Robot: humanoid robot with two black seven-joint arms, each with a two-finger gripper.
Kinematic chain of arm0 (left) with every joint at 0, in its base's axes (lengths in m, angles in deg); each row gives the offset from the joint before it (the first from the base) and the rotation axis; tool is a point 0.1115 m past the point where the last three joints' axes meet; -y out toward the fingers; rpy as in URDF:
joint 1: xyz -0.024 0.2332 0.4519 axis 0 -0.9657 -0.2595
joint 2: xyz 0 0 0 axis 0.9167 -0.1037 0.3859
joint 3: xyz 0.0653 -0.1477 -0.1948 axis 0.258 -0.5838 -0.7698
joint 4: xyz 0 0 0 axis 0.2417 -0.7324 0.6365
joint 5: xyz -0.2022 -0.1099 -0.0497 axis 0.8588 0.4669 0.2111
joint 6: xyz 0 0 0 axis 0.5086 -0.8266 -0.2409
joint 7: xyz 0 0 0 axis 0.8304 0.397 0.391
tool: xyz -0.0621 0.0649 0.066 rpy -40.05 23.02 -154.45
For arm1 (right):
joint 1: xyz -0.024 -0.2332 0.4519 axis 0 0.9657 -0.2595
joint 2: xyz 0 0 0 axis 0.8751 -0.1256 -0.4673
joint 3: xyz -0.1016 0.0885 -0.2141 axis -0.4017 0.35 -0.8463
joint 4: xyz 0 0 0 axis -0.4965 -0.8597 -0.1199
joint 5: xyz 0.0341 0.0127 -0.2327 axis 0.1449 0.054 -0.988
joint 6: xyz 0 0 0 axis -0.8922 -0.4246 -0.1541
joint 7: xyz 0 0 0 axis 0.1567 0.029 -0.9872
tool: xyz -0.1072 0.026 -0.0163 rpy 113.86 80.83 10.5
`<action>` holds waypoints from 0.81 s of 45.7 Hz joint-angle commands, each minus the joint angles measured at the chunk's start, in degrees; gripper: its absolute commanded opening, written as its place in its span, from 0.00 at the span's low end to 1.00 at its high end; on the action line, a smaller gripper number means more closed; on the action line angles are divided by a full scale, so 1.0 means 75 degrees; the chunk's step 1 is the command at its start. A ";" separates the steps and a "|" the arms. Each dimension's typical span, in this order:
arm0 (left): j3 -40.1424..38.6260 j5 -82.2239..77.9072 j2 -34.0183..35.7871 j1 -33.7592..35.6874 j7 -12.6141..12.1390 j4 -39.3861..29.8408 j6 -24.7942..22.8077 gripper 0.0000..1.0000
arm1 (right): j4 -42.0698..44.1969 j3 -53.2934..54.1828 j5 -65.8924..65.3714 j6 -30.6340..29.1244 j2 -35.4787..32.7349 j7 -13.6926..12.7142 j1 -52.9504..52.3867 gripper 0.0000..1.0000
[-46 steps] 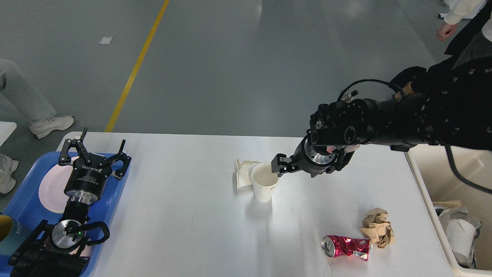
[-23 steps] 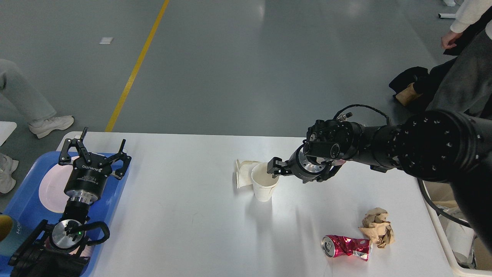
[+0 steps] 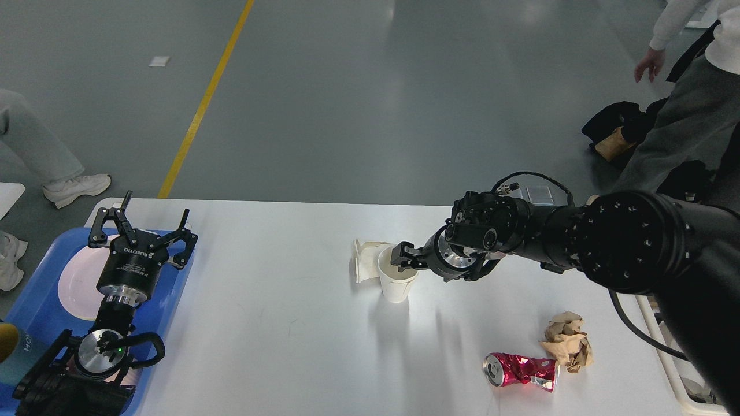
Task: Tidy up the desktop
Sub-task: 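Grasp the white paper cup rim with the right gripper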
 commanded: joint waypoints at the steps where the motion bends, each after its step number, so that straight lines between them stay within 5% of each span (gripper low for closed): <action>1: 0.0000 0.0000 0.0000 0.0003 -0.0005 0.0000 0.0001 0.96 | -0.0031 -0.0001 0.0000 0.0050 0.0008 0.0000 0.0035 0.63; 8: 0.0000 0.0000 0.0000 0.0003 -0.0006 0.0000 0.0001 0.96 | -0.0090 -0.0001 -0.0117 0.0050 0.0019 0.0012 0.0024 0.27; 18: 0.0000 0.0000 0.0000 0.0003 0.0006 0.0000 0.0001 0.96 | -0.0125 -0.0024 -0.0199 0.0038 0.0090 0.0012 0.0035 0.01; 37: 0.0000 0.0000 0.0000 0.0003 0.0006 0.0000 0.0001 0.96 | -0.0418 -0.0024 -0.0246 -0.0009 0.0090 -0.0106 -0.0023 0.00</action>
